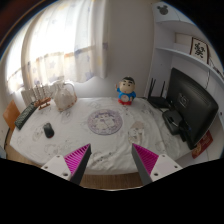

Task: Arrange mouse

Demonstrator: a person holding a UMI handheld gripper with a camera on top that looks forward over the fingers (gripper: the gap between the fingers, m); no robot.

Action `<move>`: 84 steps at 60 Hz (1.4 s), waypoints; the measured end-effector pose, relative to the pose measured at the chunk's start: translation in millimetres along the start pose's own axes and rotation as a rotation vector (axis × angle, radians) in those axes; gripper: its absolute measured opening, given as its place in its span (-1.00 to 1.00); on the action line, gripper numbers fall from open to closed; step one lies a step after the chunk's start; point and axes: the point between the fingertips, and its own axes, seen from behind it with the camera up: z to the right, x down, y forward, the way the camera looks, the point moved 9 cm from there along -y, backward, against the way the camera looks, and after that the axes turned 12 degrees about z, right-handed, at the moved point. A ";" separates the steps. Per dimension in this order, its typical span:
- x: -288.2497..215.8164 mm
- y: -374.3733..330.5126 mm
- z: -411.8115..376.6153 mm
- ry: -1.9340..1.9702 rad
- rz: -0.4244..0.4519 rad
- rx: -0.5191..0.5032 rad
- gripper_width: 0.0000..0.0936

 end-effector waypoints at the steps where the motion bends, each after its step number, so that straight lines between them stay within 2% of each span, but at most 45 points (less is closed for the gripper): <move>1: 0.2 0.1 -0.1 0.001 -0.001 0.000 0.83; 21: 2.1 8.2 -0.3 0.016 -0.003 0.006 0.83; 30: 7.8 15.1 -19.8 0.006 -0.011 -0.030 0.82; 41: 15.6 27.1 -72.8 -0.012 -0.014 -0.101 0.83; 54: 27.0 42.4 -177.8 -0.015 -0.006 -0.203 0.84; 66: 30.7 64.5 -273.1 0.023 0.085 -0.259 0.83; 78: 50.9 111.3 -331.6 -0.007 0.175 -0.235 0.82; 84: 63.1 141.0 -350.2 0.004 0.183 -0.221 0.82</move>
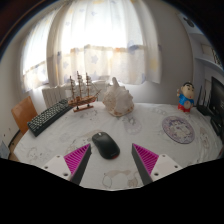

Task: Arrange mouse

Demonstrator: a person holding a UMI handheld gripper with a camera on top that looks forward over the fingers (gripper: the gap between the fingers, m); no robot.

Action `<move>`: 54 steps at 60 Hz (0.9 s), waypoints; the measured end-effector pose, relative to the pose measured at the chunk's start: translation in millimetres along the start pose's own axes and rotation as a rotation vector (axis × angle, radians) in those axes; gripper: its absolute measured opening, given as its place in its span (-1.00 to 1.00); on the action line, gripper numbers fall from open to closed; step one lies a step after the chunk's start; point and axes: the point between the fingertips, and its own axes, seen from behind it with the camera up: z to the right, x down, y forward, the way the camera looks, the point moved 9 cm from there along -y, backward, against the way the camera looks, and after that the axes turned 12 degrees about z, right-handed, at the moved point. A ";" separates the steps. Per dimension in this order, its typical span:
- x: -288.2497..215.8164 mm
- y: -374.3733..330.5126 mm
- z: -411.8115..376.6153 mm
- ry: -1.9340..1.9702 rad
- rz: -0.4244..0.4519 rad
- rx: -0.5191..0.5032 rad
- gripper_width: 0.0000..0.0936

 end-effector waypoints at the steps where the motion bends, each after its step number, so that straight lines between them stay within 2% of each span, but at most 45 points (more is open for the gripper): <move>1: 2.7 5.2 -1.6 -0.001 0.001 0.001 0.82; 17: 40.1 78.4 -4.3 -0.036 -0.028 0.041 0.83; 42: 32.8 136.4 10.8 -0.027 -0.053 0.104 0.79; 46: 32.7 138.8 7.6 -0.040 -0.059 0.102 0.62; 48: 32.6 139.7 4.1 -0.038 -0.064 0.091 0.44; 50: 33.2 140.6 -0.9 -0.027 -0.069 0.075 0.17; 54: 31.8 141.3 -3.0 -0.047 -0.077 0.083 0.08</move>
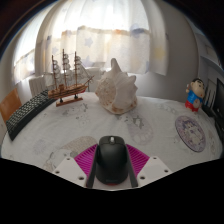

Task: Arrange mouse

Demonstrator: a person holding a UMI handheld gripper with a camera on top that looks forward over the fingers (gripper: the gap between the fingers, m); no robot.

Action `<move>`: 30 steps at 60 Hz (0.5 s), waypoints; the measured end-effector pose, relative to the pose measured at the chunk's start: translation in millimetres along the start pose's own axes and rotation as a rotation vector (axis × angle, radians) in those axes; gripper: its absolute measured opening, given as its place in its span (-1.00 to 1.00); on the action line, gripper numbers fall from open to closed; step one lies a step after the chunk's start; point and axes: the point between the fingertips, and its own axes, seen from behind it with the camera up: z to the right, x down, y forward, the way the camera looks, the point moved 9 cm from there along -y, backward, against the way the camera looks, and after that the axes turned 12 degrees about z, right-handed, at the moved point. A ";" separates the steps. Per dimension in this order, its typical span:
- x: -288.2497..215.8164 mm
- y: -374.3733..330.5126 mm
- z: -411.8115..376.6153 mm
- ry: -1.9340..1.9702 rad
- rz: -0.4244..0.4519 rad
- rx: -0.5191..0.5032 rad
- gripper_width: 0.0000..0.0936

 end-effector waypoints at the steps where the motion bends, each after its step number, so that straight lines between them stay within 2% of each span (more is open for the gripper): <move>1: -0.7 0.1 0.2 -0.009 -0.002 0.003 0.04; 10: -25.7 -11.5 3.4 0.030 -0.023 -0.034 -0.03; 17: -85.0 -34.5 33.5 0.034 0.046 -0.028 -0.03; 24: -138.2 -45.7 93.6 0.056 0.105 0.012 -0.03; 30: -157.4 -37.0 167.0 0.005 0.130 0.079 -0.03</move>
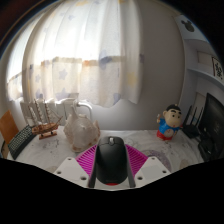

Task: Arrange mouse

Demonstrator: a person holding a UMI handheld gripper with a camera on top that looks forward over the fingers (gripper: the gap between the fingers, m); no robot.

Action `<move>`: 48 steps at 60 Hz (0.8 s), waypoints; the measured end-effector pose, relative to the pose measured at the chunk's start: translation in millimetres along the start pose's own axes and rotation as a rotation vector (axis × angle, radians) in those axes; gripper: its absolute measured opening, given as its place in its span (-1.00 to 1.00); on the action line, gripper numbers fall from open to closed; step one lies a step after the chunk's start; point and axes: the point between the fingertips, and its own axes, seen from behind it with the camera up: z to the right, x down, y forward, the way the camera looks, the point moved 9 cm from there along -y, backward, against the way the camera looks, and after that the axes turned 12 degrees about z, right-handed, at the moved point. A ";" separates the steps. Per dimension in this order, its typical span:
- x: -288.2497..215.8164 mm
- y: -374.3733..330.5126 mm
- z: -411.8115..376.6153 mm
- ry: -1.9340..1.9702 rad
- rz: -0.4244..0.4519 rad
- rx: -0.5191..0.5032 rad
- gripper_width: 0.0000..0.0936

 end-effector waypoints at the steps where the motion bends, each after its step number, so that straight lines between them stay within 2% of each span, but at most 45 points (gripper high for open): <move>1: 0.3 3.7 13.9 -0.011 0.006 0.015 -0.03; 6: 15.2 26.9 73.4 -0.031 -0.005 0.073 -0.03; 12: 56.9 53.7 131.3 -0.009 -0.058 0.114 -0.03; 21: 121.1 83.5 173.4 0.018 -0.149 0.066 -0.03; 29: 155.8 92.4 186.1 0.035 -0.203 0.048 0.00; 35: 158.5 91.7 189.0 0.029 -0.199 0.011 0.16; 36: 158.0 91.1 189.6 0.027 -0.201 0.007 0.23; 39: 153.6 86.7 195.4 0.015 -0.212 0.020 0.60; 42: 143.9 75.8 199.2 0.019 -0.229 0.039 0.86; 48: 108.7 28.6 198.8 0.059 -0.251 0.030 0.81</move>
